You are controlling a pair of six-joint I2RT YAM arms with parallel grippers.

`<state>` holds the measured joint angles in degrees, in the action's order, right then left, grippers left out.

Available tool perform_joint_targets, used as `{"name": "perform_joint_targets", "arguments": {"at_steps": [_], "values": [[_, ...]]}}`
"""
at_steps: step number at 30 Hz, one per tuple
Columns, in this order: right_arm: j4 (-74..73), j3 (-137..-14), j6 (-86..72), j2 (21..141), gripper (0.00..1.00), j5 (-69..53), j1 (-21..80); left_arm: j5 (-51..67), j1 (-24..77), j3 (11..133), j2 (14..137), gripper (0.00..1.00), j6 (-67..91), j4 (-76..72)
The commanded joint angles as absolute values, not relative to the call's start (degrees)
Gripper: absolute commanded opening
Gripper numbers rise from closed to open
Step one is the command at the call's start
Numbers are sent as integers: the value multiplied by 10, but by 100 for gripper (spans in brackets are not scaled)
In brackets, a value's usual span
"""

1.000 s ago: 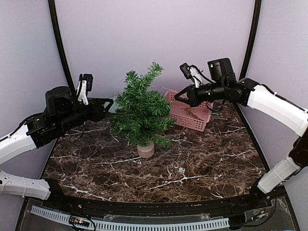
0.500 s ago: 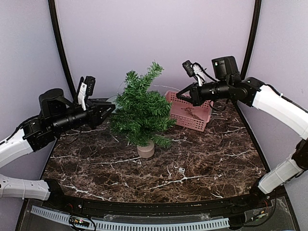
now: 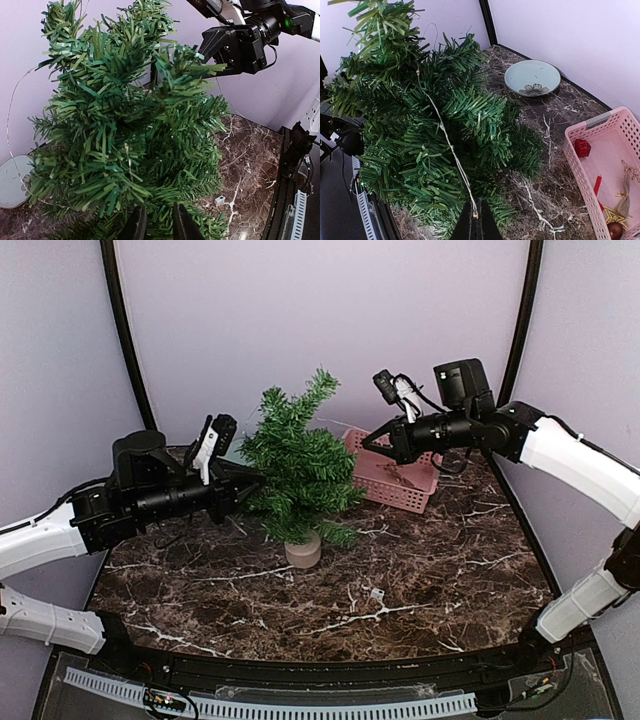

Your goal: Decorate the small christmas tree

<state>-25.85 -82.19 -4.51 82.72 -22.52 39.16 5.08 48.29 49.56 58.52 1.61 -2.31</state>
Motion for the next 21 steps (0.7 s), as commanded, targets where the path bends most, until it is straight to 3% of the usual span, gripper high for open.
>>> {"name": "perform_joint_targets", "arguments": {"at_steps": [1, 7, 12, 21], "values": [[-251, -837, -36, 830, 0, -232, 399, 37, 485, 518, 589, 19, 4, -57], [-256, -838, -33, 828, 0, -236, 404, 20, 485, 521, 585, 18, 4, -56], [-258, -838, -33, 822, 0, -235, 406, 21, 485, 520, 589, 11, 4, -61], [-261, -843, -32, 820, 0, -236, 411, 23, 485, 519, 600, 12, -18, -63]]}}
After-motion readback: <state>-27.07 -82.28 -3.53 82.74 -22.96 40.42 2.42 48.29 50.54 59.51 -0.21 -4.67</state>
